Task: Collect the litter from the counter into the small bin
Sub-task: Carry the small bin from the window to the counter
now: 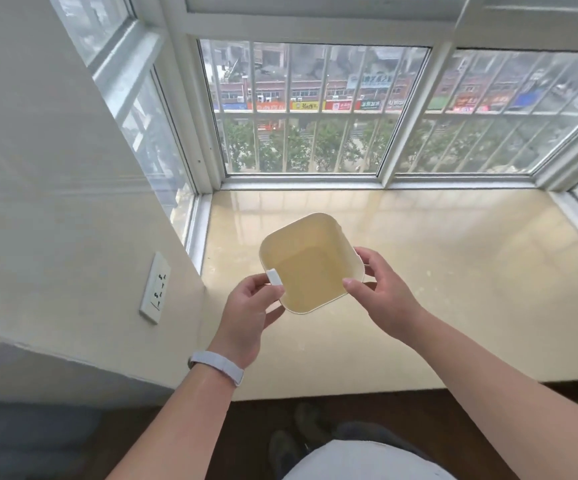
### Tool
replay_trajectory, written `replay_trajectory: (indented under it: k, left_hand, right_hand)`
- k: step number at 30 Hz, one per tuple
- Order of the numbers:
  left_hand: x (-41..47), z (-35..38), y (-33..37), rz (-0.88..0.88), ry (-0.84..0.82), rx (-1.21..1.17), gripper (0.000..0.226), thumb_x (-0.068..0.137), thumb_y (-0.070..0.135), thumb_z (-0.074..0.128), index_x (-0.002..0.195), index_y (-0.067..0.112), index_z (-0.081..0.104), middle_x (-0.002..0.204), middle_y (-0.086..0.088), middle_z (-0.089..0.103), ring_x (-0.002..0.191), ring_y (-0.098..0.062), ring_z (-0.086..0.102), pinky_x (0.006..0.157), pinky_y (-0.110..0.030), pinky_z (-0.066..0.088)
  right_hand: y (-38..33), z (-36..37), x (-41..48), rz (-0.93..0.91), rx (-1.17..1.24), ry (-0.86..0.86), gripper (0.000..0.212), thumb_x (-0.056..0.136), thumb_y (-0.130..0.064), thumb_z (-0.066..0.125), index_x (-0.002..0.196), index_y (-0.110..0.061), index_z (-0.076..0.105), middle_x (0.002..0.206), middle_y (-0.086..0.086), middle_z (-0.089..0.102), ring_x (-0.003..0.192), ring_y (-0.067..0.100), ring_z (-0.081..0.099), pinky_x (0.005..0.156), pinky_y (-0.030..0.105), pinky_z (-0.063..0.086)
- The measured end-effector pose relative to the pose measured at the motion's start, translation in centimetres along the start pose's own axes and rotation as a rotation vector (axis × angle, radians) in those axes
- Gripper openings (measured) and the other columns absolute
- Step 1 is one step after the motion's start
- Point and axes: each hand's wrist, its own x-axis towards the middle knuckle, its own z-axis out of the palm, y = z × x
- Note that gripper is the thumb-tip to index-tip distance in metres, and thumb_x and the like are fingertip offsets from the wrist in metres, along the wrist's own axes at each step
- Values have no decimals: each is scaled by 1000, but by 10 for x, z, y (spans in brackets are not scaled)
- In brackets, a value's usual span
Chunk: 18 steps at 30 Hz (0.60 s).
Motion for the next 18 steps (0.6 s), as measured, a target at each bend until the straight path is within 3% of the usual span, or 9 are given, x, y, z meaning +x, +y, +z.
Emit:
replay_trajectory:
  k: [3, 7, 10, 14, 18]
  left_hand:
    - [-1, 8, 0, -10, -29, 27, 24, 89, 7, 69, 114, 5, 68, 106, -7, 77, 96, -20, 72, 84, -36, 57]
    - [1, 20, -1, -4, -70, 28, 42, 77, 16, 73, 117, 3, 68, 105, -7, 75, 95, -21, 71, 81, -34, 57]
    - [5, 35, -2, -22, -104, 56, 23, 92, 5, 66, 115, 5, 68, 102, -4, 76, 86, -15, 73, 77, -31, 56]
    - [10, 75, -6, -31, -186, 97, 27, 89, 7, 69, 116, 3, 68, 104, -6, 76, 89, -17, 72, 79, -32, 57]
    - [11, 134, -15, -47, -281, 157, 25, 90, 8, 68, 115, 4, 68, 102, -5, 76, 92, -18, 72, 79, -31, 57]
  right_hand:
    - [-2, -6, -17, 18, -9, 46, 42, 80, -37, 60, 118, -50, 47, 126, -16, 57, 114, -4, 53, 80, 17, 45]
    - [-5, -17, -29, 24, -16, 97, 43, 80, -36, 59, 121, -45, 48, 124, -16, 59, 114, -1, 55, 80, 18, 46]
    - [-4, -30, -37, 14, -27, 146, 42, 82, -35, 59, 121, -44, 48, 123, -18, 59, 114, -2, 55, 81, 18, 47]
    - [7, -62, -54, 20, -30, 237, 40, 93, -20, 62, 114, -50, 47, 123, -19, 59, 114, -3, 54, 81, 17, 47]
    - [23, -108, -78, 35, -24, 342, 38, 93, -22, 62, 112, -50, 46, 124, -18, 58, 115, -3, 53, 84, 19, 45]
